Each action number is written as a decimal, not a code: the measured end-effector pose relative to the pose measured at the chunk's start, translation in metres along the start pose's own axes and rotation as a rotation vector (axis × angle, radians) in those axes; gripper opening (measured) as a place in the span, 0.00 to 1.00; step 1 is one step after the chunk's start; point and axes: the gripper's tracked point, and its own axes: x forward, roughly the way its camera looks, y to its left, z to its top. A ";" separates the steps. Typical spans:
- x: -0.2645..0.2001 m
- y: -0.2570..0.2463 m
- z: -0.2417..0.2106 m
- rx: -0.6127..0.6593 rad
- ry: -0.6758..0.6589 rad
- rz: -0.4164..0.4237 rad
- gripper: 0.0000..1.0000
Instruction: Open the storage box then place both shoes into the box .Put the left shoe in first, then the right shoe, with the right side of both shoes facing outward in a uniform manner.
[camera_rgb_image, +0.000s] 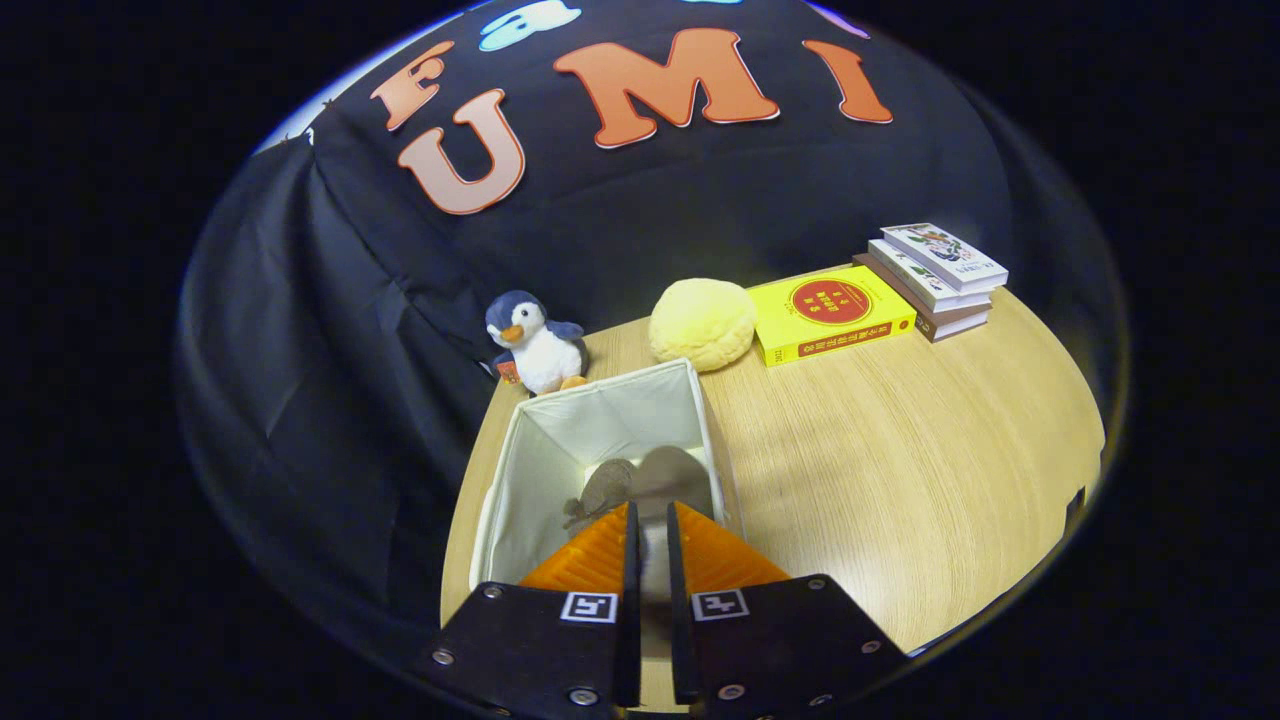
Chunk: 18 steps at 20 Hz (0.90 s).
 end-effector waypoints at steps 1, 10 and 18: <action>-0.005 -0.004 0.004 -0.009 -0.010 -0.009 0.16; -0.063 -0.034 0.047 -0.057 -0.138 -0.058 0.98; -0.113 -0.063 0.105 -0.178 -0.357 -0.149 0.98</action>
